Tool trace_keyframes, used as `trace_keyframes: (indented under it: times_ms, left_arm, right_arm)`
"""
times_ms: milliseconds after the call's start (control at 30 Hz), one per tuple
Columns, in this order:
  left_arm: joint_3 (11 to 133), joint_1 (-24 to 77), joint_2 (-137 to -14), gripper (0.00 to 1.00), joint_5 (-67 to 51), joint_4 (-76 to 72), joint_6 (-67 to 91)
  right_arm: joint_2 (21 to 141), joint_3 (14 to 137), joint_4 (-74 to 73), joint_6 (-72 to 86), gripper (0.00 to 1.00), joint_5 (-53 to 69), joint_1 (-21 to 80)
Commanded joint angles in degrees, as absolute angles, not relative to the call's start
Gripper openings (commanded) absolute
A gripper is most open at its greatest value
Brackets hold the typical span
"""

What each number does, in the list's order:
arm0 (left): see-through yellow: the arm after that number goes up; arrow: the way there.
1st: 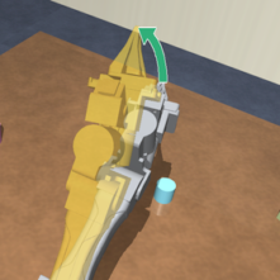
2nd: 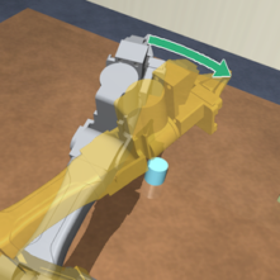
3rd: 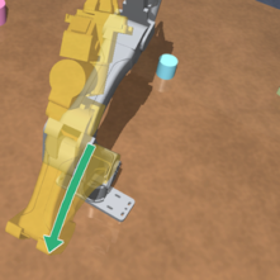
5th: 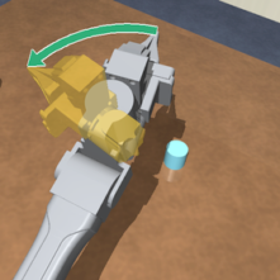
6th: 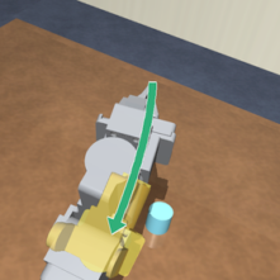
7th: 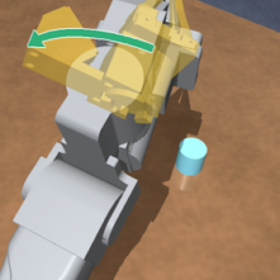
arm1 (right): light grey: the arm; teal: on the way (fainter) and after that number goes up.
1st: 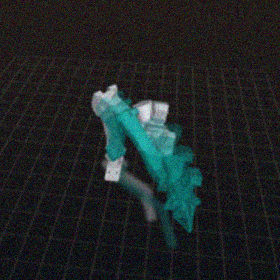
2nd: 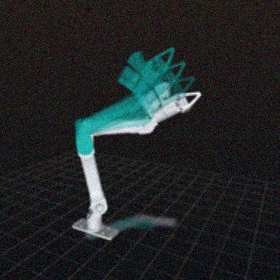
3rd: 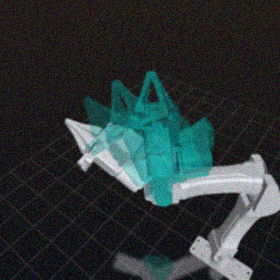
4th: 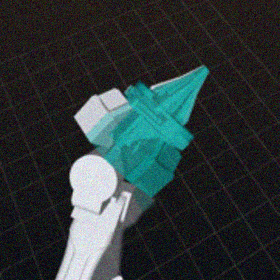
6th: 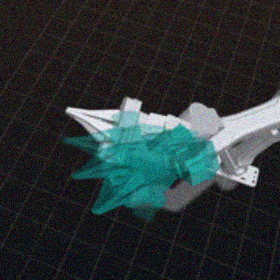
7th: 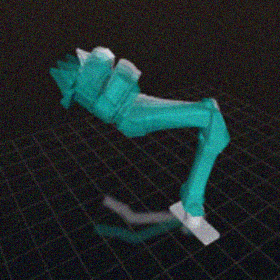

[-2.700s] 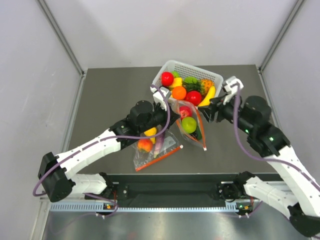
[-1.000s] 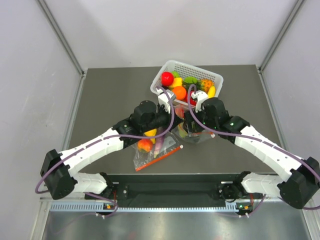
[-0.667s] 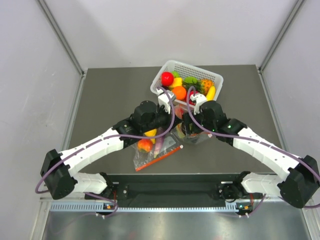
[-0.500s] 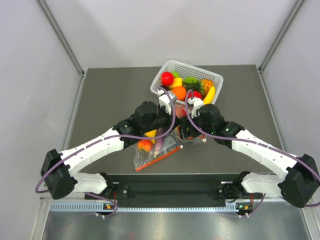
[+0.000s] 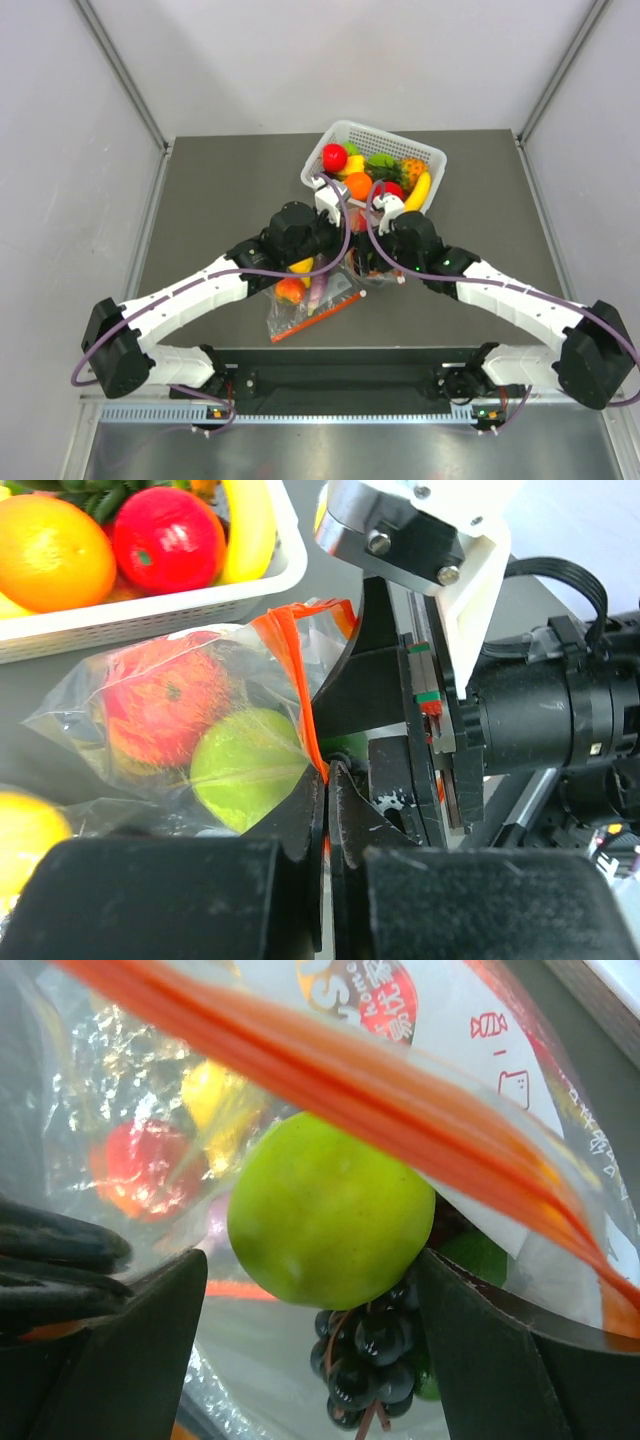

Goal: Open the zip-top bag and remove the fake food

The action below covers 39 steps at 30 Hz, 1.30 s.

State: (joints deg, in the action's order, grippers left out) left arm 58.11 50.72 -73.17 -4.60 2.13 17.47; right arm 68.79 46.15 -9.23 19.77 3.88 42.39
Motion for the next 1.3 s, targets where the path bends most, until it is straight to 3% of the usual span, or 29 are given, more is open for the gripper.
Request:
trace_keyframes:
  times_ms: [0, 133, 267, 500, 833, 1267]
  left_arm:
    - [60.2, 53.9, -72.2, 0.00, -12.8, -6.5, 20.2]
    - [59.7, 54.1, -71.9, 0.00, -14.3, -7.5, 21.1]
    - [59.2, 54.2, -71.3, 0.00, -14.2, -7.9, 21.2]
    - [58.4, 54.2, -69.7, 0.00, -7.7, -5.1, 18.6]
    - [57.2, 53.2, -66.8, 0.00, 6.7, -1.8, 17.1]
    - [58.0, 49.2, -71.4, 0.00, 10.3, -0.4, 16.2]
  right_arm:
    - [71.3, 44.9, 1.2, 21.2, 0.84, -1.7, 43.6]
    - [72.0, 44.5, 4.7, 20.1, 0.78, -4.1, 43.6]
    - [72.3, 43.9, 6.9, 18.6, 0.51, -4.9, 43.6]
    - [67.8, 42.5, 7.1, 16.8, 0.29, -5.6, 43.6]
    - [56.3, 41.1, -4.2, 16.4, 0.24, -7.6, 43.6]
    - [44.6, 42.2, -12.5, 15.7, 0.23, -2.1, 43.6]
